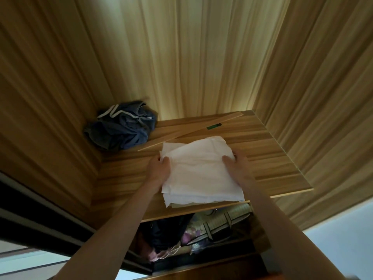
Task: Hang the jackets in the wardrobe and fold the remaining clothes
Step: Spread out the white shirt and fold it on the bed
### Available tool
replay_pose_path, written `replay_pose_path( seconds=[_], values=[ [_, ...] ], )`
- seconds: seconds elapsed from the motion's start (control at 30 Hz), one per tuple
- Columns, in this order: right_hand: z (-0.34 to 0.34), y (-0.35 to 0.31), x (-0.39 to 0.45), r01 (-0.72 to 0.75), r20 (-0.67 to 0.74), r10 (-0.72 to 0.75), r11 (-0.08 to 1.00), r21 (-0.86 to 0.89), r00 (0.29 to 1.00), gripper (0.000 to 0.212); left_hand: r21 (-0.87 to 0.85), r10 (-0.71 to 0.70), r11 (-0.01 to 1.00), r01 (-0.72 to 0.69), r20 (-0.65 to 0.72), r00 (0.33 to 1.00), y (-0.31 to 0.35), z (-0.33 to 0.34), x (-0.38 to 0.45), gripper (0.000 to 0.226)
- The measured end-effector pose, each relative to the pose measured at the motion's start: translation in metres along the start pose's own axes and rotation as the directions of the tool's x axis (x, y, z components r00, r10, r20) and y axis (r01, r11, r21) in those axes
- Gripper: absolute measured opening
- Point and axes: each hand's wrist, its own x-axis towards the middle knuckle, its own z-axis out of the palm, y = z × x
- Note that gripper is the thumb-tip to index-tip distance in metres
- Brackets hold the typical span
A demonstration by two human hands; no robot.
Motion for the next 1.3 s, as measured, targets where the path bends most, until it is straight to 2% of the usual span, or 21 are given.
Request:
replay_pose_path(
  seconds=[0.03, 0.07, 0.1, 0.13, 0.17, 0.23, 0.33, 0.4, 0.57, 0.8, 0.87, 0.97, 1.13, 1.3],
  values=[
    [0.0, 0.001, -0.002, 0.026, -0.043, -0.032, 0.989, -0.144, 0.999, 0.046, 0.186, 0.033, 0.982, -0.025, -0.044, 0.998, 0.0, 0.001, -0.001, 0.041],
    [0.0, 0.003, -0.004, 0.057, -0.103, -0.094, 0.948, -0.312, 0.99, 0.044, 0.386, 0.1, 0.921, -0.054, -0.099, 0.99, 0.0, 0.002, -0.003, 0.045],
    [0.001, 0.003, -0.008, 0.103, -0.151, -0.188, 0.889, -0.446, 0.97, 0.044, 0.535, 0.202, 0.839, -0.1, -0.136, 0.97, 0.002, 0.005, -0.008, 0.049],
    [0.003, 0.002, -0.013, 0.176, -0.165, -0.294, 0.845, -0.505, 0.941, 0.045, 0.622, 0.32, 0.764, -0.172, -0.134, 0.938, 0.004, 0.007, -0.015, 0.05],
    [0.005, 0.0, -0.017, 0.276, -0.144, -0.391, 0.824, -0.494, 0.909, 0.047, 0.673, 0.425, 0.693, -0.26, -0.09, 0.9, 0.007, 0.01, -0.022, 0.051],
    [0.013, -0.001, -0.023, 0.423, -0.019, -0.479, 0.791, -0.442, 0.878, 0.057, 0.721, 0.527, 0.561, -0.406, 0.067, 0.848, 0.009, 0.02, -0.032, 0.052],
    [0.03, 0.014, -0.025, 0.462, 0.143, -0.459, 0.723, -0.514, 0.877, 0.078, 0.74, 0.494, 0.46, -0.491, 0.246, 0.834, -0.005, 0.033, -0.039, 0.06],
    [0.036, 0.032, -0.026, 0.443, 0.173, -0.427, 0.689, -0.574, 0.888, 0.08, 0.732, 0.456, 0.459, -0.505, 0.294, 0.84, -0.025, 0.039, -0.039, 0.064],
    [0.041, 0.056, -0.026, 0.43, 0.172, -0.425, 0.644, -0.632, 0.889, 0.079, 0.676, 0.548, 0.48, -0.559, 0.267, 0.793, -0.066, 0.044, -0.033, 0.069],
    [0.036, 0.051, -0.025, 0.446, 0.195, -0.416, 0.681, -0.58, 0.888, 0.085, 0.607, 0.531, 0.546, -0.577, 0.282, 0.799, -0.06, 0.034, -0.036, 0.075],
    [0.032, 0.045, -0.027, 0.458, 0.198, -0.422, 0.707, -0.539, 0.885, 0.086, 0.58, 0.532, 0.594, -0.558, 0.238, 0.813, -0.053, 0.026, -0.043, 0.075],
    [0.027, 0.028, -0.04, 0.474, 0.161, -0.461, 0.72, -0.508, 0.873, 0.083, 0.596, 0.58, 0.625, -0.504, 0.078, 0.811, -0.045, 0.006, -0.061, 0.064],
    [0.026, 0.001, -0.078, 0.528, 0.113, -0.556, 0.677, -0.513, 0.823, 0.072, 0.677, 0.644, 0.565, -0.472, -0.004, 0.765, -0.037, -0.036, -0.087, 0.056],
    [0.034, -0.017, -0.129, 0.59, 0.113, -0.624, 0.641, -0.491, 0.773, 0.081, 0.749, 0.712, 0.477, -0.46, -0.023, 0.701, -0.046, -0.071, -0.137, 0.055]
  ],
)
